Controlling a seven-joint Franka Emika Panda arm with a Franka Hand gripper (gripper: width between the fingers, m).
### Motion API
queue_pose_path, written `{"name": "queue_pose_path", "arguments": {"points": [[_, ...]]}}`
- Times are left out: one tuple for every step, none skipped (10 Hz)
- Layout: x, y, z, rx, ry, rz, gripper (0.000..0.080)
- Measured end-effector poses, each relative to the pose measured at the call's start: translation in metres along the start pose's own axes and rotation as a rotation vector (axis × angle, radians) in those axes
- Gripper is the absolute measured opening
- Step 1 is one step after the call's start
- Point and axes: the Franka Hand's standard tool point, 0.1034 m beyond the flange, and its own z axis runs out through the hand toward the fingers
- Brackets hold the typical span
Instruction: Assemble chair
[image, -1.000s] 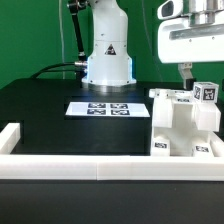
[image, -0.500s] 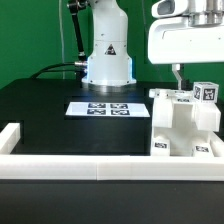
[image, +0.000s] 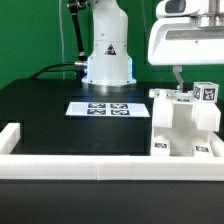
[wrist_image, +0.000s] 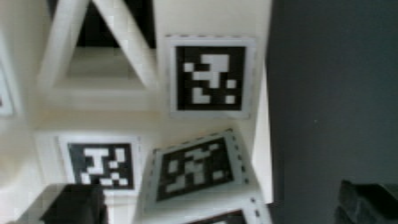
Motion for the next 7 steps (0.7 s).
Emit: {"name": "queue_pose_path", "arguments": {"points": [[0.0000,0.0001,0.0001,0.000,0.000,0.010,0.0557],[0.0000,0.0002,0.0001,0.000,0.000,0.010,0.0557],[0.0001,0.0006,0.0002,-0.001,0.000,0.022,0.0375],[0.0001,0.0010,0.0002,-0.001,0.000,0.041,0.0286],[0.0001,0.0011,0.0002,-0.001,0.000,0.048,0.0286],[0.0001,0.0011,0.0003,0.000,-0.001,0.110,0.0287],[0.0002,0.0025,0.0004,-0.001,-0.001,0.196,0.0287]]}}
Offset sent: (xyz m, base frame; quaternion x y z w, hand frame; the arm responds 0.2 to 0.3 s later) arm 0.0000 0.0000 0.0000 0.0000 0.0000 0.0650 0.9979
